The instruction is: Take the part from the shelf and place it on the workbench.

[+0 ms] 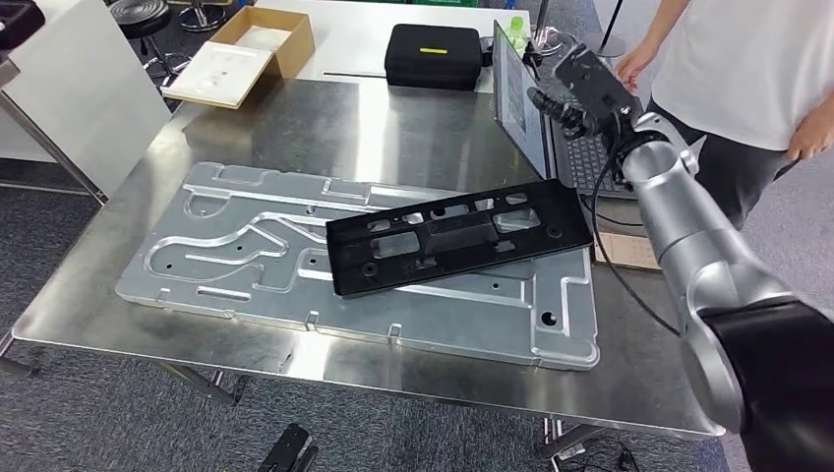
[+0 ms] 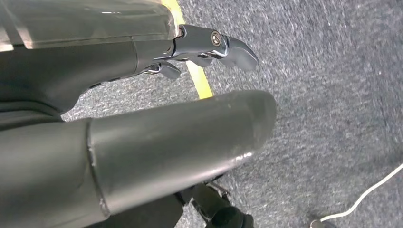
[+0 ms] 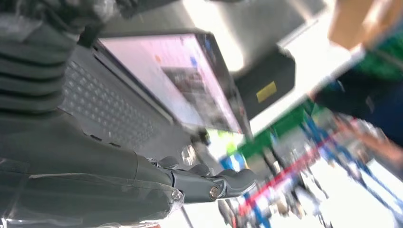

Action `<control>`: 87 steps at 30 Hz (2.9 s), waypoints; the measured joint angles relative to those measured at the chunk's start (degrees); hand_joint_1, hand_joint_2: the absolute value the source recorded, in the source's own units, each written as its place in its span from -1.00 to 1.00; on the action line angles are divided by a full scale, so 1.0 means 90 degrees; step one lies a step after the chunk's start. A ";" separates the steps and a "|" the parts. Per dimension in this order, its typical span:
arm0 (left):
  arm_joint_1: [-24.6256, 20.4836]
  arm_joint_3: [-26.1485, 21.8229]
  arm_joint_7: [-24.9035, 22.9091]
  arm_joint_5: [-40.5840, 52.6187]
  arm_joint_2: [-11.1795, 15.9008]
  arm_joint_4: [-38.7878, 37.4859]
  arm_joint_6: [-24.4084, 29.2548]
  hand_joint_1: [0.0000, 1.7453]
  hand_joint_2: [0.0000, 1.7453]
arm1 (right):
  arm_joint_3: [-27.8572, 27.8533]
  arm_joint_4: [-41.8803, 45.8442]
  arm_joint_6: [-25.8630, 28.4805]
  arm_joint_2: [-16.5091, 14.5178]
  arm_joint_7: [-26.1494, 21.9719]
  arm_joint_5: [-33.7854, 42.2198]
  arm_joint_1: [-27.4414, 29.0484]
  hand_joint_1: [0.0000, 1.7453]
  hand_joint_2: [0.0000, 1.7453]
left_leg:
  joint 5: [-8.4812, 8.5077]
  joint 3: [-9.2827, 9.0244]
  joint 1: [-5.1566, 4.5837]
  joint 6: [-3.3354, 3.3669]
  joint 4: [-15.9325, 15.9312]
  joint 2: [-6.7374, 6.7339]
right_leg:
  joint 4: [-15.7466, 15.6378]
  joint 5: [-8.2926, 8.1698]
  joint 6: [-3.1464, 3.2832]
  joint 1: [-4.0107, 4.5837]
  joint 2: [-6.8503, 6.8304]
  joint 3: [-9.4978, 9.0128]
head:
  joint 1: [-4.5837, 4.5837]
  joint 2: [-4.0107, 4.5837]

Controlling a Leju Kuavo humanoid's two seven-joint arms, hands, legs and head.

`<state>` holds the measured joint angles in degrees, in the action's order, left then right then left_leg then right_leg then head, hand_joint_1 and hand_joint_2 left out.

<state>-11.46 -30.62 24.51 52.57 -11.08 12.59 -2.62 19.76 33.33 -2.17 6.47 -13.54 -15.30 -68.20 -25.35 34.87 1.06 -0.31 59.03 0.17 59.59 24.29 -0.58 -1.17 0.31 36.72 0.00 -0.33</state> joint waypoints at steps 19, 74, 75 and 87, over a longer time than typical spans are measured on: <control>0.0091 -0.0007 0.0001 -0.0104 -0.0026 0.0000 0.0174 -1.00 -1.00 | -0.0046 0.3713 0.2034 -0.0351 -0.0799 -0.0935 0.2558 -1.00 -1.00 | 0.0104 -0.0093 -0.0059 0.0316 -0.0164 -0.0014 | 0.0838 0.0559 -0.0064 0.0085 -0.0005 0.0333 | -0.0001 0.0000; 0.0270 -0.0238 -0.0069 -0.0353 0.0037 0.0002 0.0243 -1.00 -1.00 | 0.1352 0.5921 0.3793 -0.0717 -0.0402 -0.3543 0.4200 -1.00 -1.00 | 0.0056 0.0038 -0.0055 0.0015 0.0039 -0.0366 | -0.0135 0.0278 0.0102 0.0078 -0.0626 -0.0430 | 0.0010 0.0000; 0.0277 -0.0238 -0.0086 -0.0356 0.0043 0.0002 0.0177 -1.00 -1.00 | 0.1354 0.5918 0.3802 -0.0719 -0.0397 -0.3555 0.4206 -1.00 -1.00 | 0.0042 0.0020 -0.0077 0.0064 -0.0024 -0.0381 | -0.0124 0.0290 0.0072 0.0100 -0.0675 -0.0431 | 0.0007 0.0000; 0.0221 -0.0231 -0.0055 -0.0442 0.0080 0.0002 -0.0081 -1.00 -1.00 | 0.1362 0.5799 0.3819 -0.0735 -0.0393 -0.3575 0.4160 -1.00 -1.00 | 0.0130 0.0013 -0.0103 0.0303 -0.0059 0.0508 | 0.0792 0.0491 0.0078 0.0065 0.0157 0.0051 | 0.0005 0.0000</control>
<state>-9.47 -32.70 24.02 48.59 -10.36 12.61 -3.34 32.02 85.52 32.21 -0.14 -17.08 -47.47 -30.76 -24.19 34.98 0.14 2.41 58.50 4.74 66.71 28.71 0.12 -0.59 1.72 37.18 0.04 -0.33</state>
